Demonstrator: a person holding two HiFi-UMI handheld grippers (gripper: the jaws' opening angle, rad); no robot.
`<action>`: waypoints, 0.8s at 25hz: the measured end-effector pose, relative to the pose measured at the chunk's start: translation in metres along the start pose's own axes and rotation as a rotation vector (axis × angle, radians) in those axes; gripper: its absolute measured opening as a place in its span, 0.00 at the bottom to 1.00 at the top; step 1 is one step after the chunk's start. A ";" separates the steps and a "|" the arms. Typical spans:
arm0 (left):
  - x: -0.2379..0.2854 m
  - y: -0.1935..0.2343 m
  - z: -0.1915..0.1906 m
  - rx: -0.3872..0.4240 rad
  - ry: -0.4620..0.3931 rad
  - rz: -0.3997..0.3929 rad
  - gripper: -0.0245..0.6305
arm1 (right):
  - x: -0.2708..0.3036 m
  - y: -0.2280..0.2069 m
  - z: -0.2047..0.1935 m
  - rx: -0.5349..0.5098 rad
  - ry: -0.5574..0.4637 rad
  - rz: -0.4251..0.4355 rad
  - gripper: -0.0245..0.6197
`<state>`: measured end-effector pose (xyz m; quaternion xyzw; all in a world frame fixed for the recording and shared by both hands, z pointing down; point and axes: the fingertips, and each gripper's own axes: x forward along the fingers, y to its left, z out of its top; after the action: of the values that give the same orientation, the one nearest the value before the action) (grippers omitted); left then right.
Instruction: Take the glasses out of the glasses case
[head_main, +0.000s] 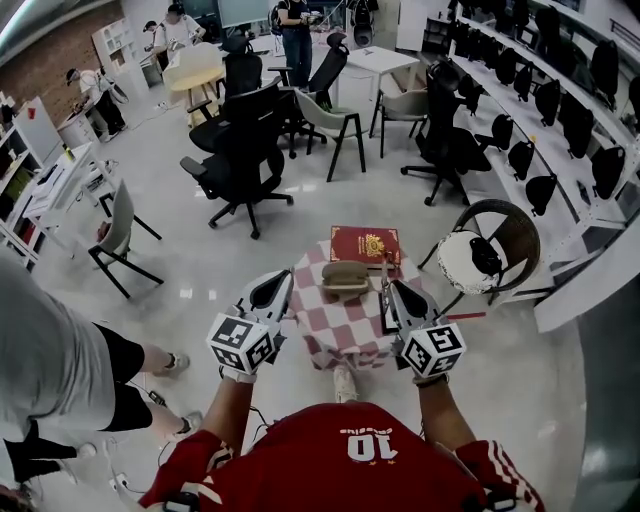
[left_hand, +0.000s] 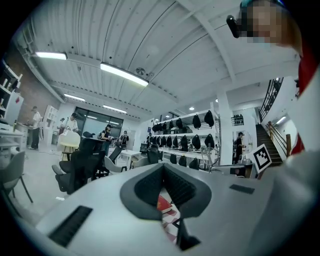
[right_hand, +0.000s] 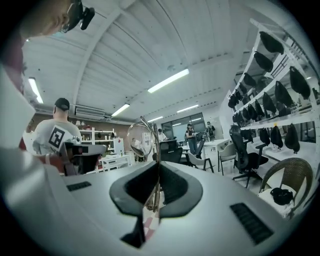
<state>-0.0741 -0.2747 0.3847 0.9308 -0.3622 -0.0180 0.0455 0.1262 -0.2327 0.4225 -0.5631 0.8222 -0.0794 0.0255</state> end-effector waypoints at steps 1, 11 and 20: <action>-0.001 -0.001 0.002 0.003 -0.003 0.000 0.05 | -0.001 0.001 0.004 0.004 -0.016 -0.001 0.08; -0.016 0.004 0.015 -0.006 -0.037 0.042 0.05 | -0.013 0.007 0.028 -0.003 -0.102 -0.022 0.08; -0.025 0.006 0.025 0.002 -0.072 0.073 0.05 | -0.022 -0.001 0.037 -0.006 -0.132 -0.082 0.08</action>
<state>-0.0984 -0.2637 0.3603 0.9157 -0.3975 -0.0496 0.0321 0.1396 -0.2163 0.3848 -0.6002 0.7953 -0.0404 0.0748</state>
